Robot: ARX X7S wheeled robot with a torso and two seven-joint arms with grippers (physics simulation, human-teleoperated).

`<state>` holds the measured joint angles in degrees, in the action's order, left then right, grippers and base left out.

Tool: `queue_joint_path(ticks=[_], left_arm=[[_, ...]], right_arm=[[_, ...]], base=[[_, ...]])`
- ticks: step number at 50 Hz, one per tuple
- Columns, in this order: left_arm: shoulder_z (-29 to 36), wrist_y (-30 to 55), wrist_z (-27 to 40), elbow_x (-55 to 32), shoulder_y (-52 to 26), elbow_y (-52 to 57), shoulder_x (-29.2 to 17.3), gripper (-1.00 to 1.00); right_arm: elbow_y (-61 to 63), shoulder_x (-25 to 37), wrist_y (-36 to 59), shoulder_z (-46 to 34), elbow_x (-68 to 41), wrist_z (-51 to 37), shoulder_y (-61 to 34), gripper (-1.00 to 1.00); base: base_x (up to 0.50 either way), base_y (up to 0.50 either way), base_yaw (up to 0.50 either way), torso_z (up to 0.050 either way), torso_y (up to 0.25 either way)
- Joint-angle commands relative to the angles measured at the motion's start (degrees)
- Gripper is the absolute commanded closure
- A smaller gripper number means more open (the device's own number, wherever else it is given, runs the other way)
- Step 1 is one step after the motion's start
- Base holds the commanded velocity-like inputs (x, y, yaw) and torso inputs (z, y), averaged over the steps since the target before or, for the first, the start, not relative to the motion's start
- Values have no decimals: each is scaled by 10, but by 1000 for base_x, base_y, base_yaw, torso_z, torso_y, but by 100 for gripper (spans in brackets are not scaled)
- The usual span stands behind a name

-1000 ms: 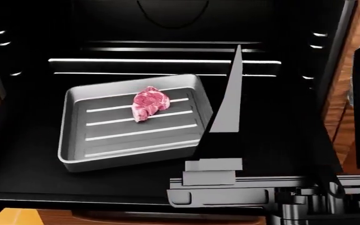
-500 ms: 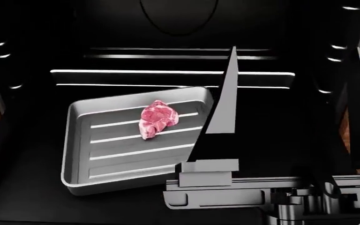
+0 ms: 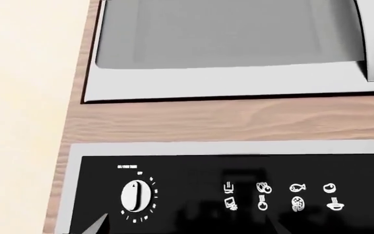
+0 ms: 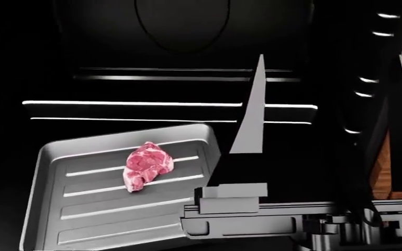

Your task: Pick the steak from the oven and place it on the plate on the counter.

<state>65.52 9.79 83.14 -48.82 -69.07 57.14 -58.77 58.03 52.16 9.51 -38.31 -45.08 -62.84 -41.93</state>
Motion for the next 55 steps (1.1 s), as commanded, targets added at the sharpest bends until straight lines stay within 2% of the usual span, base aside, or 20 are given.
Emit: queue_joint_path(ticks=[1, 5, 14, 27, 37, 46, 49, 52, 55], left_arm=[[-3, 1, -2, -3, -1, -1, 1, -100], [-2, 3, -3, -2, -1, -2, 3, -100], [-2, 6, -3, -2, 0, -2, 8, -100], [-3, 13, -3, -3, -2, -1, 13, -100], [-2, 12, -4, 3, 4, -1, 13, -100], [-2, 11, -2, 5, 8, 0, 15, -100], [-1, 12, -2, 6, 8, 1, 17, -100], [-2, 10, -3, 9, 10, 1, 17, -100], [-2, 4, -1, 16, 17, 3, 17, -100]], right_arm=[[-2, 2, 4, -4, -6, -3, -6, -100], [-5, 4, -10, -1, 0, -1, 1, -100], [-4, 8, 6, -6, 2, -7, -7, -100], [-1, 9, 1, -12, 8, -7, -5, -100], [-4, 7, 1, -17, -1, -6, -10, -100], [2, 8, -8, -18, 9, -8, -8, -100], [4, 5, 11, -23, -5, -8, -26, -100], [-15, -10, 76, -42, -81, 13, -92, -100], [-38, -35, 118, -52, -113, 22, -142, -100]], base=[[481, -241, 0, 0, 0], [500, -118, 0, 0, 0], [0, 21, 0, 0, 3], [-1, 500, 0, 0, 0], [12, -2, 0, 0, 0], [272, -157, 0, 0, 0], [0, 0, 0, 0, 0], [0, 0, 0, 0, 0], [0, 0, 0, 0, 0]])
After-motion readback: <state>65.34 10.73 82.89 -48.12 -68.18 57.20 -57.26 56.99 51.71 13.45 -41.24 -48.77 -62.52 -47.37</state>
